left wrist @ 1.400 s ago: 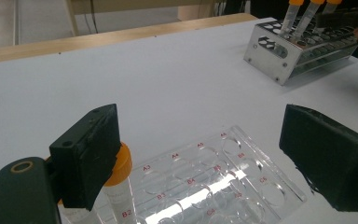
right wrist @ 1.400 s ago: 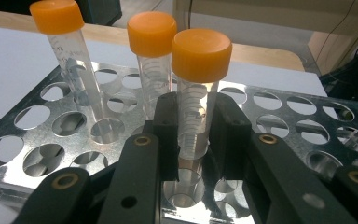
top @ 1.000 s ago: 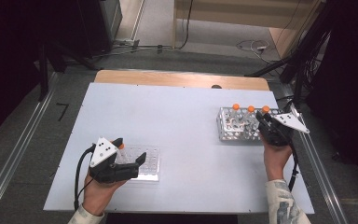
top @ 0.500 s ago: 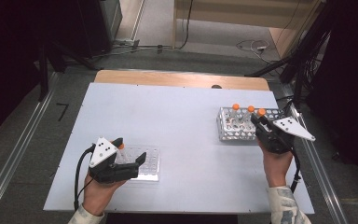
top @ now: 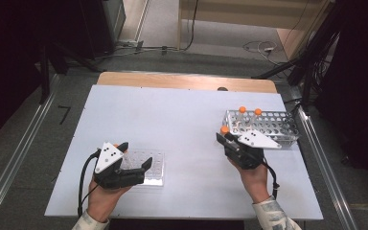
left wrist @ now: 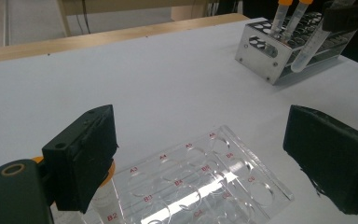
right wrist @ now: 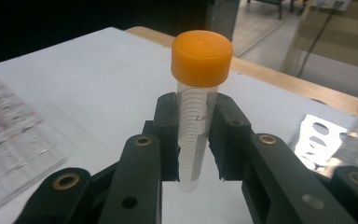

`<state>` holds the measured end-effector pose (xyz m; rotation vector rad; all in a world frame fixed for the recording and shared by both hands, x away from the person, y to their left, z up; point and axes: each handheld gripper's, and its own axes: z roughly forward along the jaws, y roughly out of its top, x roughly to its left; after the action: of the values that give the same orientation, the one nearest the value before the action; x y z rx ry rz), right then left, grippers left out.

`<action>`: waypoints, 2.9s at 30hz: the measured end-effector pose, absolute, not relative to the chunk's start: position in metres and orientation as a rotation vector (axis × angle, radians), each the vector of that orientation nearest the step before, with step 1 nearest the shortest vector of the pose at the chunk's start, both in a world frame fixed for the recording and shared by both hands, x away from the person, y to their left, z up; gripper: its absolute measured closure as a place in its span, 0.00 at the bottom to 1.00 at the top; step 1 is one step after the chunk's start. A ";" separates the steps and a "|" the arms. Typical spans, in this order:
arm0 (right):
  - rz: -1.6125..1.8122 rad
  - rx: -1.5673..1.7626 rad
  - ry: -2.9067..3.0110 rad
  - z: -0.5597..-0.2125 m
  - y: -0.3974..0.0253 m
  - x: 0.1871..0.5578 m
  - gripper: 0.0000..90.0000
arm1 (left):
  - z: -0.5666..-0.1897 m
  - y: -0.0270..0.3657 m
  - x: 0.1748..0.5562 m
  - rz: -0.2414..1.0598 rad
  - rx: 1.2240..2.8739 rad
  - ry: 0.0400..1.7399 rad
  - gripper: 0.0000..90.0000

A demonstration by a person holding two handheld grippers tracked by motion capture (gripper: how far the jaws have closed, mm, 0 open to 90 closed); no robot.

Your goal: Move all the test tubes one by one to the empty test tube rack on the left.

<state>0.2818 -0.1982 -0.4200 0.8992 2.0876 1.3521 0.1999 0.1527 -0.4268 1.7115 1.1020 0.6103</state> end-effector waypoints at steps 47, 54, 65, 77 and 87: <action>1.323 0.559 2.417 -0.446 -0.117 0.236 0.79 | -0.430 0.084 0.200 0.497 1.746 0.867 0.52; 1.336 0.565 2.440 -0.448 -0.115 0.237 0.79 | -0.433 0.079 0.200 0.474 1.781 0.838 0.68; 1.336 0.560 2.445 -0.449 -0.114 0.236 0.79 | -0.434 0.075 0.202 0.489 1.796 0.835 0.78; 1.344 0.588 2.443 -0.446 -0.118 0.240 0.37 | -0.403 0.105 0.201 0.513 1.682 0.851 0.78; 1.333 0.617 2.432 -0.446 -0.122 0.242 0.37 | -0.386 0.143 0.202 0.572 1.657 0.943 0.78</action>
<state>0.2423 -0.1218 -0.4461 0.6166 2.4320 1.3331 0.2022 0.1428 -0.3857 1.6569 0.9427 0.5716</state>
